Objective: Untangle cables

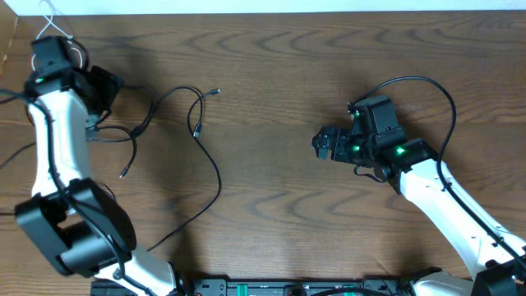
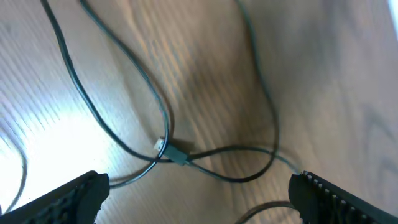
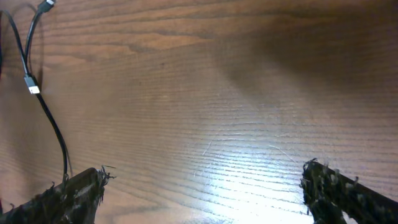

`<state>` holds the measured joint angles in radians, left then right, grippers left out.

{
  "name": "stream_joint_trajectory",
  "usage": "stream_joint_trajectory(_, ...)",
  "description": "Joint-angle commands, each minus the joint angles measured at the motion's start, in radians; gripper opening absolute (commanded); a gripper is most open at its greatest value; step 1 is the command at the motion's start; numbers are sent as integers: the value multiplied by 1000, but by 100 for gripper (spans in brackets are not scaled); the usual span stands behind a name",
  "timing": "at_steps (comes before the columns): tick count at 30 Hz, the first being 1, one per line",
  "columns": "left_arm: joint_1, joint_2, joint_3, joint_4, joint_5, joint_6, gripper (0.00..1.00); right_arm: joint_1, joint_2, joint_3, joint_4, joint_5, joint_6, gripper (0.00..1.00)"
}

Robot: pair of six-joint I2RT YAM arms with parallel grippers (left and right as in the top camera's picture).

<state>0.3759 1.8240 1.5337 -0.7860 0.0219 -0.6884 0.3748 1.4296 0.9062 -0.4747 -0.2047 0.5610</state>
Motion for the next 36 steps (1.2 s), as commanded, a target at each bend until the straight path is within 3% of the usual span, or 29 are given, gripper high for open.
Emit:
stream_joint_trajectory(1, 10, 64, -53, -10, -72, -153, 98, 6, -3, 9, -15, -23, 8, 99)
stream_joint_trajectory(7, 15, 94, -72, 2, -144, -174, 98, 6, -3, 9, -47, -26, 8, 99)
stream_joint_trajectory(18, 13, 181, -79, 28, -135, -174, 93, 6, -3, 9, -42, -32, 40, 99)
stream_joint_trajectory(23, 13, 198, -79, 12, -135, -158, 86, 6, -3, 9, -41, -34, 56, 99)
stream_joint_trajectory(29, 13, 199, -79, 15, -135, -159, 60, 6, -3, 9, -41, -34, 56, 99)
stream_joint_trajectory(33, 13, 198, -79, -18, -135, -159, 34, 6, -3, 9, -42, -34, 56, 99)
stream_joint_trajectory(36, 13, 198, -79, -51, -134, -143, 27, 6, -3, 9, -41, -34, 56, 99)
